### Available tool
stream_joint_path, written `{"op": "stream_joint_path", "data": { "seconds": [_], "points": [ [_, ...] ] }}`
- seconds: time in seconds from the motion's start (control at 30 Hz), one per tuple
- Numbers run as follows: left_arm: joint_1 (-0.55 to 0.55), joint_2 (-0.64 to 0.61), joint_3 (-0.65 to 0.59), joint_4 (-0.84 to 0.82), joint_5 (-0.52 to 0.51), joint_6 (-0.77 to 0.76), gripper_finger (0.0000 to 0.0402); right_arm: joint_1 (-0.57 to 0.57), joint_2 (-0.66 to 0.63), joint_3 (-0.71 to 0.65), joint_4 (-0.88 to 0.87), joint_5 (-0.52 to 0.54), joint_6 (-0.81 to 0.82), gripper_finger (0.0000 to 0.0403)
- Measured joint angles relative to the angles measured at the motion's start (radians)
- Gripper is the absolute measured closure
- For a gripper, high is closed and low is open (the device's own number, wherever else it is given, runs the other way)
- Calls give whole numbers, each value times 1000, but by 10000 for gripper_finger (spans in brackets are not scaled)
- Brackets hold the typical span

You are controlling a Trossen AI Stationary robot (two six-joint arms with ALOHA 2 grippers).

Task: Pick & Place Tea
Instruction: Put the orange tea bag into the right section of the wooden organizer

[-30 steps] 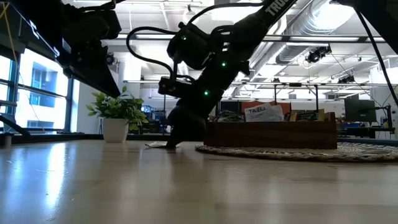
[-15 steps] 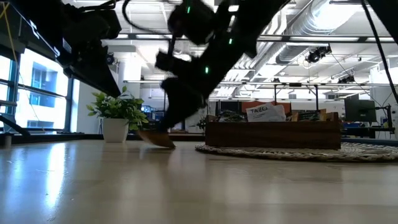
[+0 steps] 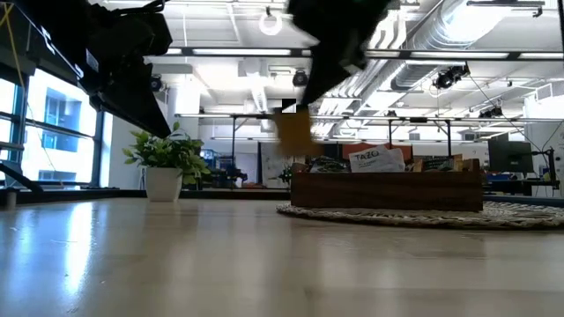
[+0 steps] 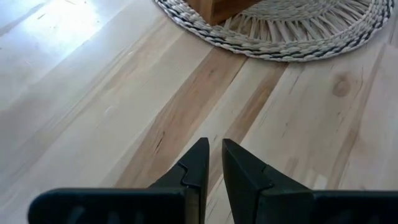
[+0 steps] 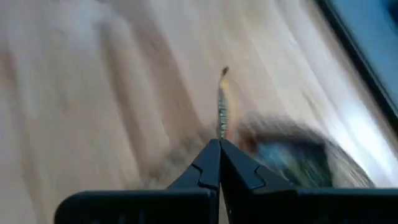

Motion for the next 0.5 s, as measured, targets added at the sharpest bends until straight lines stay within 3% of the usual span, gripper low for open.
{"op": "stream_joint_path", "data": {
  "seconds": [0.13, 0.33, 0.5],
  "points": [
    [0, 0, 0, 11, 1, 0, 358, 68, -90, 0, -323, 59, 325, 402],
    [0, 0, 0, 21, 6, 0, 358, 167, -164, 0, -696, 25, 850, 402],
    [0, 0, 0, 23, 5, 0, 358, 206, -164, 0, -789, 5, 1010, 403]
  ]
}}
